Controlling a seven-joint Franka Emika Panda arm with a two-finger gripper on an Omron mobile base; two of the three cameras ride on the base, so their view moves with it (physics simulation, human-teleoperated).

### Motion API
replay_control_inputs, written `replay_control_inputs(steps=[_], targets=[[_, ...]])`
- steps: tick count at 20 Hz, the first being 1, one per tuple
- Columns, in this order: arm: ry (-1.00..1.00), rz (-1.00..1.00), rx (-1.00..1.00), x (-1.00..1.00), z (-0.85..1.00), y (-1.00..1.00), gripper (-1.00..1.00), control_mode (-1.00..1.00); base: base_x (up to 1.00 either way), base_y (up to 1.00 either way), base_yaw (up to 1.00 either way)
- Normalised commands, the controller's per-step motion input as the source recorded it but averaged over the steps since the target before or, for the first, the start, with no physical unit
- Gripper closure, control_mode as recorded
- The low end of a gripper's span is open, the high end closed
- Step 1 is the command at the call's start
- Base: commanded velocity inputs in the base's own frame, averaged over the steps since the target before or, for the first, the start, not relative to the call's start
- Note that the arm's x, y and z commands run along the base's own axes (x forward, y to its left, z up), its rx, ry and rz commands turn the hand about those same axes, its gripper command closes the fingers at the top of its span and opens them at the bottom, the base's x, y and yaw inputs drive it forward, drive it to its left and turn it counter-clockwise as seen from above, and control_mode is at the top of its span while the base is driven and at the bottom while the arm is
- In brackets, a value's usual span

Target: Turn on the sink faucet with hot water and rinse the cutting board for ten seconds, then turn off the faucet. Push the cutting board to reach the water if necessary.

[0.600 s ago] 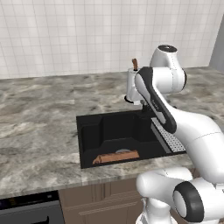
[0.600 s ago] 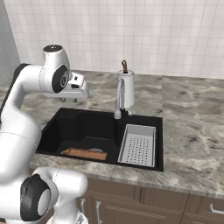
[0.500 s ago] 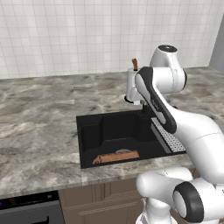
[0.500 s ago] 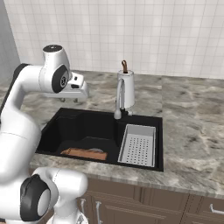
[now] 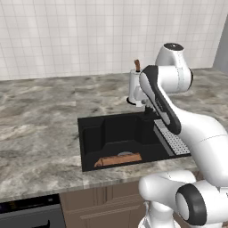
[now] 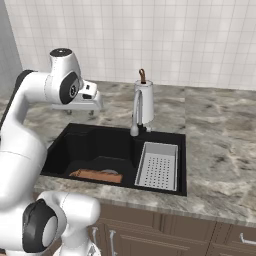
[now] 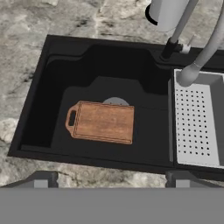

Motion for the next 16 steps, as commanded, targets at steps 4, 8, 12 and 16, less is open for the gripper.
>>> replay_control_inputs(steps=[4, 8, 12, 16], targets=[[-0.02, 0.00, 0.00, 0.00, 0.02, -0.43, -1.00, -1.00, 0.00, 0.00, 0.00], [-0.16, 0.00, 0.00, 0.00, 0.00, -0.50, -1.00, -1.00, 0.00, 0.00, 0.00], [-0.29, 0.00, 0.02, 0.03, -0.02, -0.48, -1.00, -1.00, 0.00, 0.00, 0.00], [-0.23, 0.00, 0.05, 0.10, -0.03, -0.43, -1.00, -1.00, 0.00, 0.00, 0.00]])
